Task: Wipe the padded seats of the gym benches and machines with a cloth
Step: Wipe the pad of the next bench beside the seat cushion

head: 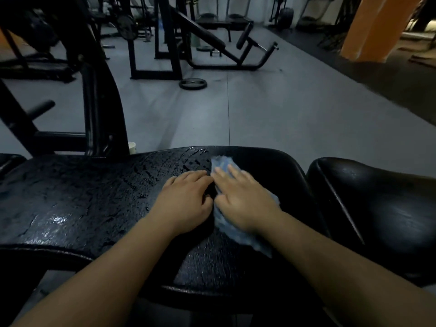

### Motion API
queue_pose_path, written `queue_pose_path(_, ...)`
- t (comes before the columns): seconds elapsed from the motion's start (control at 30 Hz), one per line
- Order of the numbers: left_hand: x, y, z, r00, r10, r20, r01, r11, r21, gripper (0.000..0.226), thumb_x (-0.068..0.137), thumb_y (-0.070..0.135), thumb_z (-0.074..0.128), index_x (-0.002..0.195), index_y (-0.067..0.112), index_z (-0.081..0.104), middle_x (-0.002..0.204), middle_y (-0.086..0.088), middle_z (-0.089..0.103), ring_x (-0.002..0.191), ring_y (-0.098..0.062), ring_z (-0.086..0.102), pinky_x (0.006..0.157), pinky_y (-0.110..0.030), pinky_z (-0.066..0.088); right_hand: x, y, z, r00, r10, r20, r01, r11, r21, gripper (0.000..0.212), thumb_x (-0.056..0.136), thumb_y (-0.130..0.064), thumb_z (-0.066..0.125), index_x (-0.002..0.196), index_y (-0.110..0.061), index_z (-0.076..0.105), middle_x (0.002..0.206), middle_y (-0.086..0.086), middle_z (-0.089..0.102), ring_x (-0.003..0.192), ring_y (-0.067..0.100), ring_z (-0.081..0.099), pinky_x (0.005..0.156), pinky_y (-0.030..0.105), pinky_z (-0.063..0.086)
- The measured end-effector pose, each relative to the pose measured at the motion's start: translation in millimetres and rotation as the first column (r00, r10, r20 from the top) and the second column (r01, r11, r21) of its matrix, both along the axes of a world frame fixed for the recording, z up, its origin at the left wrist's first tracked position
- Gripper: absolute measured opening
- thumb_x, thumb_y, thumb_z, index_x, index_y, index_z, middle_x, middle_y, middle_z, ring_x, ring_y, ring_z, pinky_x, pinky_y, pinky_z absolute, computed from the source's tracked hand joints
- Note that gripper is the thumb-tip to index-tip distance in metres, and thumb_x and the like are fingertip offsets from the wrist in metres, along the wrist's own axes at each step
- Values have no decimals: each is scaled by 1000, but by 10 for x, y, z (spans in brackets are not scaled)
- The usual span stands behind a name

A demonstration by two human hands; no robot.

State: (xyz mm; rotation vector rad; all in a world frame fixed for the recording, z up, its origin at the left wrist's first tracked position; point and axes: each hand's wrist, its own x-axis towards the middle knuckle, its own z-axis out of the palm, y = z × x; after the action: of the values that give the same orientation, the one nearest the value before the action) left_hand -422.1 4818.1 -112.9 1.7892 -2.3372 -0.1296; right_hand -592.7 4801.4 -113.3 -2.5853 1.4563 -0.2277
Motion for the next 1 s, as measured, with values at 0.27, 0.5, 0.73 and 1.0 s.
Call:
queue_pose_path(0.27,35,23,-122,999,17,-30,-20,994,-107,53,89,41,32,136,26,53,147,9,48,137,-13,40,115,-40,30,-32,-829,-22,981,-177,-82,178,984,0,60,100,-38,24,158,-25,21,168,-1,12,154,22,5,124,44,9)
queue_pose_path(0.5,62,-3,-130,993,82,-85,-92,987,-133,52,87,39,32,129,20,56,140,3,55,128,-17,48,110,-41,37,-116,-200,52,992,123,-24,-122,991,55,72,88,-40,16,159,-29,18,166,-10,11,153,11,4,125,37,6)
queue_pose_path(0.73,48,74,-140,988,145,-43,-149,981,-126,54,89,38,31,135,22,53,146,5,50,133,-14,44,112,-35,33,224,-1044,13,983,-154,-100,156,988,9,60,101,-39,23,158,-22,22,167,2,15,153,24,11,124,45,10)
queue_pose_path(1.0,69,68,-145,974,215,-68,-221,968,-117,45,89,34,35,125,19,56,132,1,57,118,-20,51,102,-37,40,-42,-144,46,993,119,-24,-119,993,22,58,103,-37,21,160,-26,13,167,-5,7,153,12,2,124,35,4)
